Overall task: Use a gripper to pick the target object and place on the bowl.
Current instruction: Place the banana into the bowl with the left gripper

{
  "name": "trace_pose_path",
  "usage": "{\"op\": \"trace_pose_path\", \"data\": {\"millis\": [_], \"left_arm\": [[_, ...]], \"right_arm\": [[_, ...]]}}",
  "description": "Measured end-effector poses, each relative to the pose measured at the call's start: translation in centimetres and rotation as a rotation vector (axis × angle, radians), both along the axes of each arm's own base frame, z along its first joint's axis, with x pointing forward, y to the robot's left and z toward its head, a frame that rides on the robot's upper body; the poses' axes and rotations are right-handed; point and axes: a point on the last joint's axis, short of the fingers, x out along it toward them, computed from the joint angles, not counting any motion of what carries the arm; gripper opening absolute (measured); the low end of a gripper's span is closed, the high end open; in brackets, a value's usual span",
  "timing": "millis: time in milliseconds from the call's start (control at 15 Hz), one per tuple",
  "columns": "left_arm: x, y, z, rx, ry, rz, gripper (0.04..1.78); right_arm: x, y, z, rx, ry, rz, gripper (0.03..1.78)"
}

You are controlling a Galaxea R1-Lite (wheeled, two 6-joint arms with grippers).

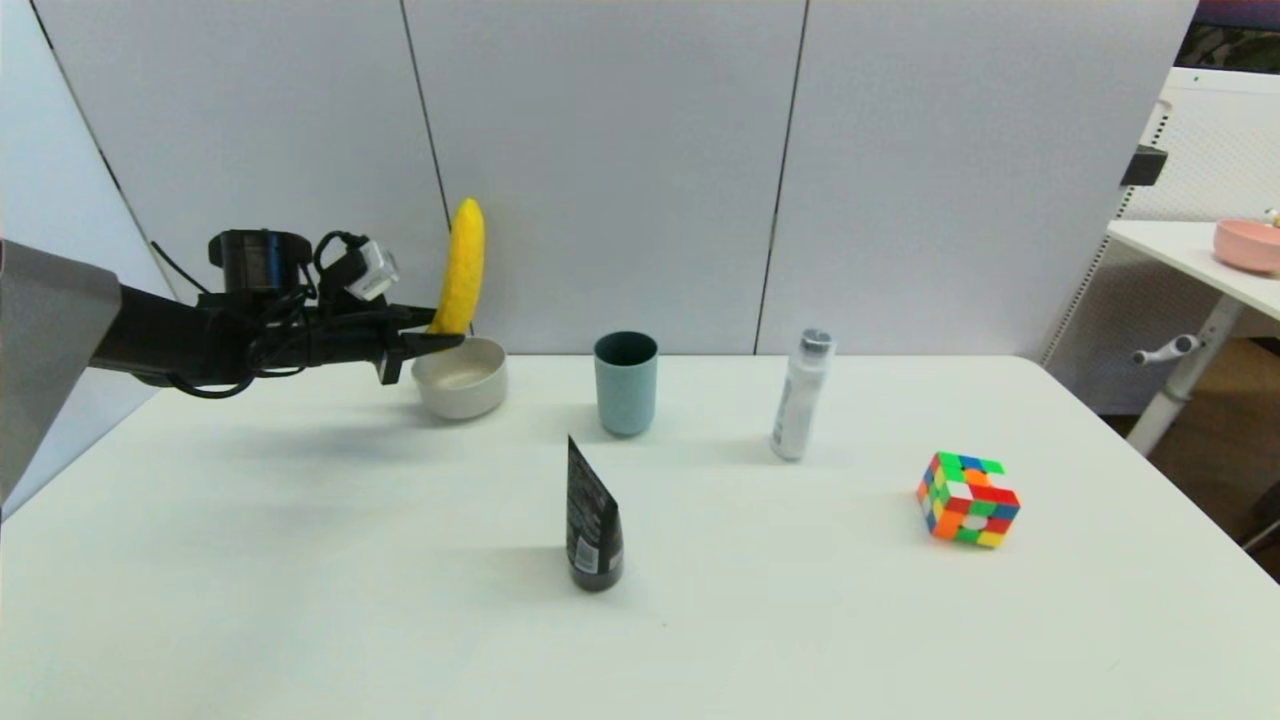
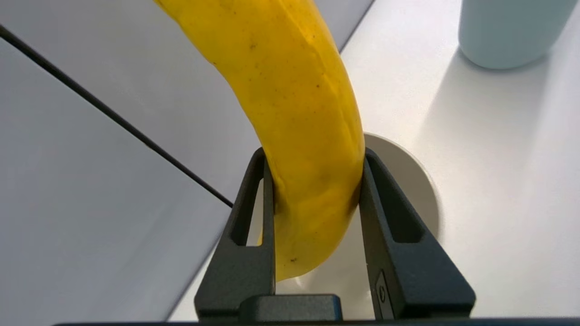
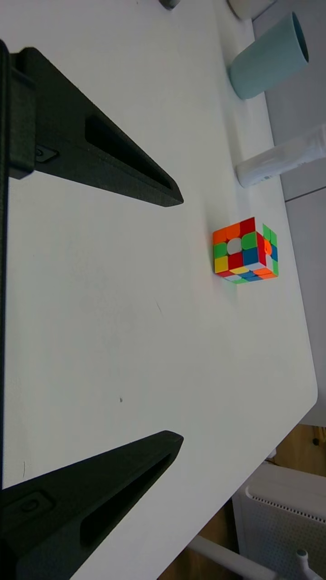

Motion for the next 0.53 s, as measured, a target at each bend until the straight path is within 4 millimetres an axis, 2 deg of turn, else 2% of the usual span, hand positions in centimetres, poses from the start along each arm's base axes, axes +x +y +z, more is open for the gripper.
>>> {"op": "trace_pose_path", "data": {"millis": [467, 533], "left_arm": [[-0.34, -0.48, -0.64, -0.002, 0.024, -0.012, 0.55], [-0.35, -0.61, -0.68, -0.002, 0.026, -0.015, 0.62]], "right_arm": [[0.00, 0.00, 0.00, 0.000, 0.000, -0.001, 1.71], [0.00, 0.00, 0.00, 0.000, 0.000, 0.000, 1.71]]}}
